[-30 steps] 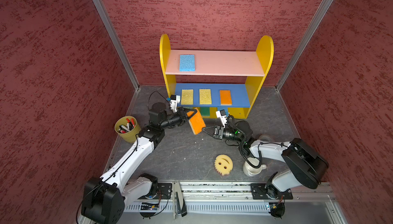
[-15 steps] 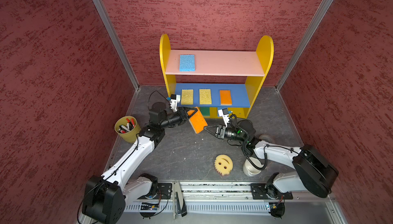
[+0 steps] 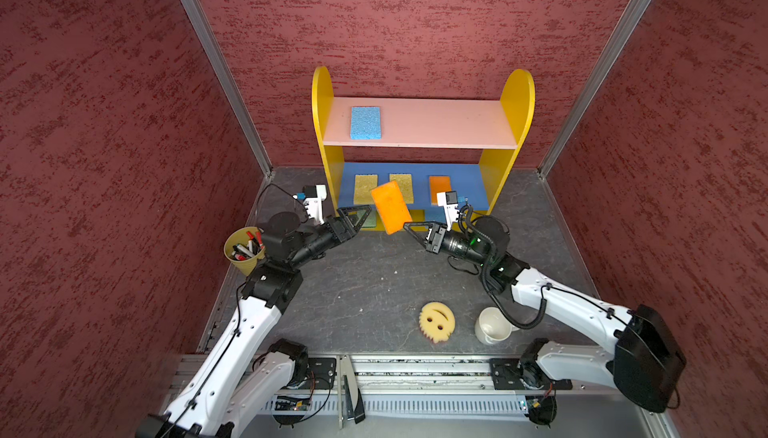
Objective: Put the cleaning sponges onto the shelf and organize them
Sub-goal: 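Lift the sponge onto the pink shelf with the right gripper while the left withdraws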
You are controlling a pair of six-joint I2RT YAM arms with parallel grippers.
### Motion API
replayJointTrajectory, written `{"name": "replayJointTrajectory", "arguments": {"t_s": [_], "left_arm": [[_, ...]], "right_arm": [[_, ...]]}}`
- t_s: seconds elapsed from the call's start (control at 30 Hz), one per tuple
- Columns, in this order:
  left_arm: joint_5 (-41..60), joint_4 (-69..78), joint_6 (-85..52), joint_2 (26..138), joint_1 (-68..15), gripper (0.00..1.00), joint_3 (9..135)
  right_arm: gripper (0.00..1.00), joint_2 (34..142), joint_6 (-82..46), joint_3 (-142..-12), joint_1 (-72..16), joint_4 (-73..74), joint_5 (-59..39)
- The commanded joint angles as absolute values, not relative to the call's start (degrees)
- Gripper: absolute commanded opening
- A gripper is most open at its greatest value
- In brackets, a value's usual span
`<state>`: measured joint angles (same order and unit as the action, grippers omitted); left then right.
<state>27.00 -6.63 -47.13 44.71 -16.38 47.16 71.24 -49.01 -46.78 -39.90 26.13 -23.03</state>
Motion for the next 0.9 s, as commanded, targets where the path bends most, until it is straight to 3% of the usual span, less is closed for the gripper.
{"name": "replayJointTrajectory", "arguments": {"t_s": [0.0,0.2,0.6,0.87], "left_arm": [[18.72,-15.45,-40.8,40.58,-16.0,0.91,49.0],[16.34,-19.95,-39.38,38.41,-15.82,0.93,48.97],[17.25,-21.0,-39.25,38.77,-15.47,0.95,49.41],[17.14,-22.02,-39.33,38.66,-15.12,0.96,49.5]], "right_arm": [[0.0,69.94,-44.04,-54.29,-39.58,14.6,-14.39],[0.0,72.54,-41.47,-69.47,-38.37,2.16,-5.55],[0.0,91.68,-47.28,-99.1,-29.28,-8.45,-14.83],[0.0,98.19,-50.46,-105.42,-28.94,-8.29,-16.17]]}}
